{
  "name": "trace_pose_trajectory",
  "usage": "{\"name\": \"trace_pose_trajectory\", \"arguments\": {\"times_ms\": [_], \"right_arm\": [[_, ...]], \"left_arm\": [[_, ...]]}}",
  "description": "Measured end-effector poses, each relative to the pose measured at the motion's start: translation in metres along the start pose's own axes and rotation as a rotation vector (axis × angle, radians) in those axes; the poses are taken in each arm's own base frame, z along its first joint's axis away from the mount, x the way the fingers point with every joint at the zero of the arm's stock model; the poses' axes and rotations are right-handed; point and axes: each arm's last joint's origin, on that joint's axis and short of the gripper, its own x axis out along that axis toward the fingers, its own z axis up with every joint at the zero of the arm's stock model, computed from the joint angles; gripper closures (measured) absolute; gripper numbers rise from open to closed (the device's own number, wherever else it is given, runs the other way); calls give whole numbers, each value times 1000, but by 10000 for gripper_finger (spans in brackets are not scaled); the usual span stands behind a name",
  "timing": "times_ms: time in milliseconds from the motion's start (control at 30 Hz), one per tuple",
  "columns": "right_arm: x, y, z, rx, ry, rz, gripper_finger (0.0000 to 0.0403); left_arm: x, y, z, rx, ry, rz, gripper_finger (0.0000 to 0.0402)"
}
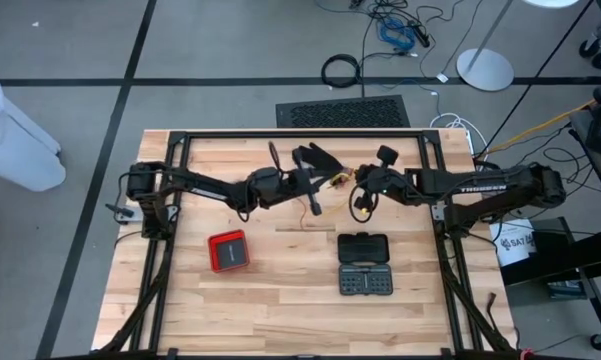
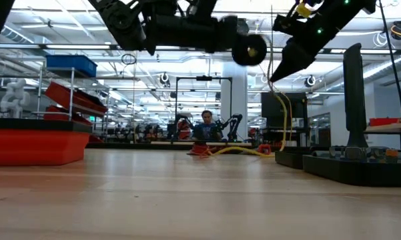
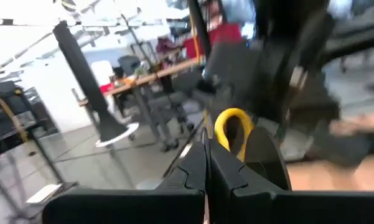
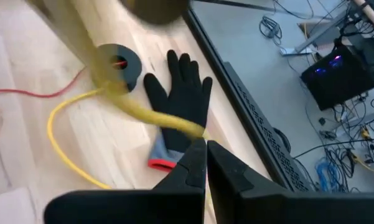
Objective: Coil cords
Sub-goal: Coil the yellow wire onto the spool
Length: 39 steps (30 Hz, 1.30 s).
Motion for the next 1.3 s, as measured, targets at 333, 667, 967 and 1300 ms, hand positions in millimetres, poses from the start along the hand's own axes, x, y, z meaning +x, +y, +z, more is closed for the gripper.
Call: {"name": "trace_pose_trajectory", "arguments": {"times_ms": [333,667,967,1300], "right_arm": [[19,8,9,45,-169,33,403],[12,5,7,10,-154,45,403],[-14,-14,-14,-21,-23,-26,403],[-37,-33,-18,4,-78,19,403]], "left_arm": [[-3,22,23,-193,-168,53,401],[-1,21,5,-164,6,-14,401],[-11,21,13,-143,17,-112,401],[-25,25,34,-105,40,-141,401]]}}
